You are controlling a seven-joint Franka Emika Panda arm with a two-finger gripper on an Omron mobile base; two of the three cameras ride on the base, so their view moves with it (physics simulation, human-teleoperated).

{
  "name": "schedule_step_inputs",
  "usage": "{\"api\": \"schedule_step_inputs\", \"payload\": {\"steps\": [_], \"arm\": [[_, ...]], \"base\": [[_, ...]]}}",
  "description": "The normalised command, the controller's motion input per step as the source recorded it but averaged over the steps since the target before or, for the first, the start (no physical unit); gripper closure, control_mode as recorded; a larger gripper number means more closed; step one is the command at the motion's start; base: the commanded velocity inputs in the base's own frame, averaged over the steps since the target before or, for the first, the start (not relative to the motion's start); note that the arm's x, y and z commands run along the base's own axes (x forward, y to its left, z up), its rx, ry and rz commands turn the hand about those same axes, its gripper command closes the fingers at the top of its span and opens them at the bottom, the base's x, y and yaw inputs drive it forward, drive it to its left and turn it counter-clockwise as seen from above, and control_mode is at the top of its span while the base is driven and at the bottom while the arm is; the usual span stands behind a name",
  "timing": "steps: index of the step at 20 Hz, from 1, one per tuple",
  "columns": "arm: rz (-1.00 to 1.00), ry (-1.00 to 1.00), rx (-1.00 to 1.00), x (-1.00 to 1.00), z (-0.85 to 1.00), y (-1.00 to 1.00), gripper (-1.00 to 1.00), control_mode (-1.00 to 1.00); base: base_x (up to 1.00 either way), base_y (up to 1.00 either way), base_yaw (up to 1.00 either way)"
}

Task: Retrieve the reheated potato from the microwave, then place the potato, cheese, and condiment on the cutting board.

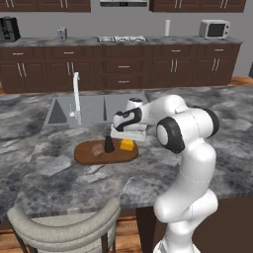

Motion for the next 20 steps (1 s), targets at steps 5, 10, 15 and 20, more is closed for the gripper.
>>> {"api": "schedule_step_inputs", "payload": {"steps": [5,10,15,20], "arm": [[0.0,0.0,0.0,0.03,-0.11,0.13,1.0,-1.0],[0.0,0.0,-0.01,-0.06,-0.24,0.01,1.0,-1.0],[0.0,0.0,-0.01,-0.01,-0.19,0.0,1.0,-1.0],[0.0,0.03,0.0,-0.04,-0.2,0.0,1.0,-1.0]], "base": [[0.0,0.0,0.0],[0.0,0.0,0.0],[0.0,0.0,0.0],[0.0,0.0,0.0]]}}
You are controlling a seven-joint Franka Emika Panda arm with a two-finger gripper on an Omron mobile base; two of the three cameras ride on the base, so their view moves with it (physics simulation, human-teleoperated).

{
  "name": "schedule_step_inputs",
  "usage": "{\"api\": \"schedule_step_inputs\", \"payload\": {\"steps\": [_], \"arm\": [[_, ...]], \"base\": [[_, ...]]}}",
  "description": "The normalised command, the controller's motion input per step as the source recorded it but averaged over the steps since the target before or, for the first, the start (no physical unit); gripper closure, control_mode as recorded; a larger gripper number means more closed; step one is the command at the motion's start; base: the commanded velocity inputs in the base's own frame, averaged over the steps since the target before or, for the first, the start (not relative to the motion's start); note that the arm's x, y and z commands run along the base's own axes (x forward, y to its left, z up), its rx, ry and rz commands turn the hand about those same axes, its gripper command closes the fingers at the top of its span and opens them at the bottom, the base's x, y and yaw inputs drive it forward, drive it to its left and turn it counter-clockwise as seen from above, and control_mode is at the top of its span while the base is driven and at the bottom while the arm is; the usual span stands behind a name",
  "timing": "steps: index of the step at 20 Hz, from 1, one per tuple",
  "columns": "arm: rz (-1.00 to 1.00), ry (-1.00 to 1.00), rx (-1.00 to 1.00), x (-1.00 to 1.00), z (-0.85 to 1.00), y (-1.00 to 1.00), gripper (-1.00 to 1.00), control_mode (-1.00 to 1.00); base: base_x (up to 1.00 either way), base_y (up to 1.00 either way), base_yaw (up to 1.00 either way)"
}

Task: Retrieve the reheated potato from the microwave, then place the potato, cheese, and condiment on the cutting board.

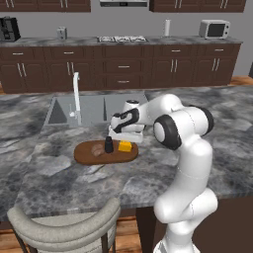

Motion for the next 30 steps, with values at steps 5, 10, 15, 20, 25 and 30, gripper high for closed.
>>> {"api": "schedule_step_inputs", "payload": {"steps": [5,10,15,20,25,30], "arm": [[0.0,0.08,0.0,-0.09,-0.2,0.02,-1.0,-1.0],[0.0,0.01,0.0,-0.06,-0.01,0.0,-1.0,-1.0],[-0.02,0.0,0.0,-0.03,0.17,0.0,-1.0,-1.0],[-0.01,0.0,0.0,-0.07,0.46,-0.08,-1.0,-1.0],[0.0,0.0,-0.02,-0.37,0.36,-0.27,-1.0,-1.0],[0.0,0.0,0.0,-0.57,0.26,-0.34,-1.0,-1.0]], "base": [[0.0,0.0,0.0],[0.0,0.0,0.0],[0.0,0.0,0.0],[0.0,0.0,0.0],[0.0,0.0,0.0],[0.0,0.0,0.0]]}}
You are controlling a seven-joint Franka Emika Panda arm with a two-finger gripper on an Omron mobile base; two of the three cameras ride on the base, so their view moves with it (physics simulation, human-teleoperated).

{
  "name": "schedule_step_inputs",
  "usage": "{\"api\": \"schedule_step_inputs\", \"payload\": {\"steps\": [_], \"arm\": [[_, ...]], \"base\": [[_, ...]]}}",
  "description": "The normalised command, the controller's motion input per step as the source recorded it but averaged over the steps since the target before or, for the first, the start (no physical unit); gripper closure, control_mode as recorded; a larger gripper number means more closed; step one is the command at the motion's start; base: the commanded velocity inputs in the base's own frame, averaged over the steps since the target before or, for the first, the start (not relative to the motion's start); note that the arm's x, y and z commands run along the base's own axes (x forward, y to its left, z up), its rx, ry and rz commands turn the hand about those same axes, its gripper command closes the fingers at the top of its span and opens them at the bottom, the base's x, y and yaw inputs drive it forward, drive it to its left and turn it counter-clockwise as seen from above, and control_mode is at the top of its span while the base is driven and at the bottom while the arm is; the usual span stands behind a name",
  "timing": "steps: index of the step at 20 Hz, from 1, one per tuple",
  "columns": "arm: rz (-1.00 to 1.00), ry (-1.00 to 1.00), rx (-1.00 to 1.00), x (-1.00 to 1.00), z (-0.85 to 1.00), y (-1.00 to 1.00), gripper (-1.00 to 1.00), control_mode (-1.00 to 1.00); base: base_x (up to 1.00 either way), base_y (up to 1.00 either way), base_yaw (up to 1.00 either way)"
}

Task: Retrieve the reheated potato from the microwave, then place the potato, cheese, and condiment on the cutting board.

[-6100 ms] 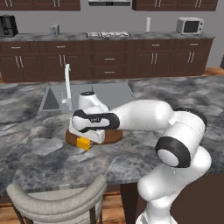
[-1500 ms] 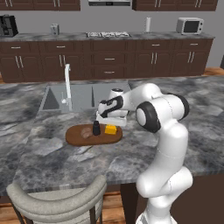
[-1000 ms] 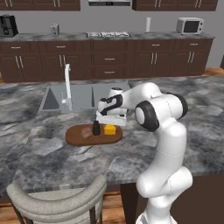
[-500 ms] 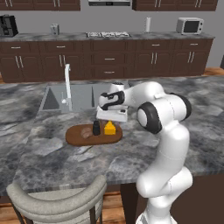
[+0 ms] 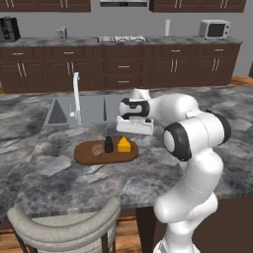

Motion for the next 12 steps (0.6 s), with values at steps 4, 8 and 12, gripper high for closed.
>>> {"api": "schedule_step_inputs", "payload": {"steps": [4,8,12], "arm": [[0.0,0.0,0.0,-0.65,0.24,-0.24,-1.0,-1.0],[0.0,0.0,-0.01,-0.74,0.17,-0.12,-1.0,-1.0],[0.0,0.0,0.0,-0.79,0.2,-0.11,-1.0,-1.0]], "base": [[0.0,0.0,0.0],[0.0,0.0,0.0],[0.0,0.0,0.0]]}}
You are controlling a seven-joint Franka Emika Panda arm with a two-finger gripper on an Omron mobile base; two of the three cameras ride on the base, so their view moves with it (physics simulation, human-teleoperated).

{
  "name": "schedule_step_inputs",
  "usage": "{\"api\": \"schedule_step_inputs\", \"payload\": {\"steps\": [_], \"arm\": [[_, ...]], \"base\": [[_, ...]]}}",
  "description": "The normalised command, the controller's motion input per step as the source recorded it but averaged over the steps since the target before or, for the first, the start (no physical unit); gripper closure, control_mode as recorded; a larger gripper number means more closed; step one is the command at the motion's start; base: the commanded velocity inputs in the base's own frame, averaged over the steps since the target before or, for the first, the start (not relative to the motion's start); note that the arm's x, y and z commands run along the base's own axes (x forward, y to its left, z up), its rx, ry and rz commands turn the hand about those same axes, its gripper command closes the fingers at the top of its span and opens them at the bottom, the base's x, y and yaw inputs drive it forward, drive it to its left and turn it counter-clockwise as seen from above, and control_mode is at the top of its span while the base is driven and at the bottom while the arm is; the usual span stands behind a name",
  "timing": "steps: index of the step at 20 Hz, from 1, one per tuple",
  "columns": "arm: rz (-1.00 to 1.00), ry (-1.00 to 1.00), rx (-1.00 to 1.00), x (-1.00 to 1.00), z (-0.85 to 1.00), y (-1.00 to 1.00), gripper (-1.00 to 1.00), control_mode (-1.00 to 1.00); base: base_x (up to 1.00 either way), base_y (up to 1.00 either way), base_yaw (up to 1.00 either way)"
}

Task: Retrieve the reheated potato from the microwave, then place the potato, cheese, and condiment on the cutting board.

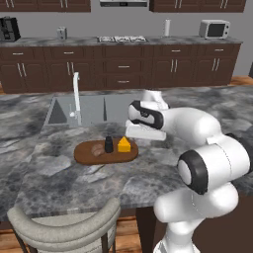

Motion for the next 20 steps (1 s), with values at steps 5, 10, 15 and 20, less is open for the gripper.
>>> {"api": "schedule_step_inputs", "payload": {"steps": [5,10,15,20], "arm": [[0.0,0.06,-0.01,-0.69,0.25,-0.13,-1.0,-1.0],[0.0,0.03,-0.05,-0.72,0.19,-0.11,-1.0,-1.0],[0.0,0.02,-0.05,-0.73,0.2,-0.12,-1.0,-1.0],[0.0,0.0,-0.02,-0.77,0.18,-0.07,-1.0,-1.0]], "base": [[0.0,0.0,0.0],[0.0,0.0,0.0],[0.0,0.0,0.0],[0.0,0.0,0.0]]}}
